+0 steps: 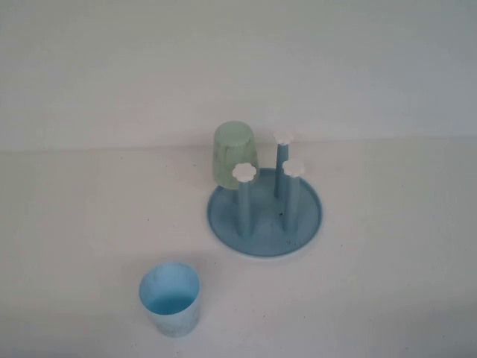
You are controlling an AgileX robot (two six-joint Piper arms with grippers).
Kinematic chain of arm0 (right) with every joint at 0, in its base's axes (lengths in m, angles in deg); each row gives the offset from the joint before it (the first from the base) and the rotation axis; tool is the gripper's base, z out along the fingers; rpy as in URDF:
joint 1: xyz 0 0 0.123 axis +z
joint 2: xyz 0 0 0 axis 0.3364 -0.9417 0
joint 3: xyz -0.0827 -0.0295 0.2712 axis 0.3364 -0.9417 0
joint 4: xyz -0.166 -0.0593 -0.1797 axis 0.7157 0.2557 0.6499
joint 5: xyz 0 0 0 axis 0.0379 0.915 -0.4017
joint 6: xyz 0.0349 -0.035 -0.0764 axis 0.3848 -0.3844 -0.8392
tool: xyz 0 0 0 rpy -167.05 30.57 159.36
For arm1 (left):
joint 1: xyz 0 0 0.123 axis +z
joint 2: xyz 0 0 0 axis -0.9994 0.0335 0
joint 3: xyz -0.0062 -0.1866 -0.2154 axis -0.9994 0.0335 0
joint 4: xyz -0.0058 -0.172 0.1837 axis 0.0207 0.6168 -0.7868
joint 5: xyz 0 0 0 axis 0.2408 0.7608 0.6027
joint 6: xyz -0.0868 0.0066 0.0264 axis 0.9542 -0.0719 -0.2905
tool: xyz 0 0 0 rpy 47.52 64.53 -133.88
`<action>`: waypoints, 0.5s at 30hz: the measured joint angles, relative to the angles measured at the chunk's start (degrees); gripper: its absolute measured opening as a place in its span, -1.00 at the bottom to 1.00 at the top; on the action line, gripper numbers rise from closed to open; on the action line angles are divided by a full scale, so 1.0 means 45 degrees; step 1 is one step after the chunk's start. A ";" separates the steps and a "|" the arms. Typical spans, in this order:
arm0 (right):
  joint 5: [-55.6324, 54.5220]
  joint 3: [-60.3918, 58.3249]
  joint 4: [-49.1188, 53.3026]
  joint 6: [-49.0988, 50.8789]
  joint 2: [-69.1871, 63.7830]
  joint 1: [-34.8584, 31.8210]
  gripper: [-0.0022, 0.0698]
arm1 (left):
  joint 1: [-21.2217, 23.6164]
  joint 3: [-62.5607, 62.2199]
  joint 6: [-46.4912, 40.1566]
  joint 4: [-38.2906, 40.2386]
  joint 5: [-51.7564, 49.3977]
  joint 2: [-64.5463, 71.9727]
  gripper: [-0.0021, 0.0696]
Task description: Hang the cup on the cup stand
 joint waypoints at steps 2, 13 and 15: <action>0.0000 0.0000 0.0000 0.0000 0.0000 0.0000 -0.93 | 0.0000 0.0000 0.0000 0.0000 0.0000 0.0000 -0.95; 0.0000 0.0000 0.0000 0.0000 0.0000 0.0000 -0.93 | 0.0000 0.0000 0.0024 -0.0024 0.0000 0.0000 -0.95; 0.0000 0.0000 0.0000 0.0000 0.0000 0.0000 -0.93 | 0.0000 0.0000 0.0024 -0.0024 0.0000 0.0000 -0.95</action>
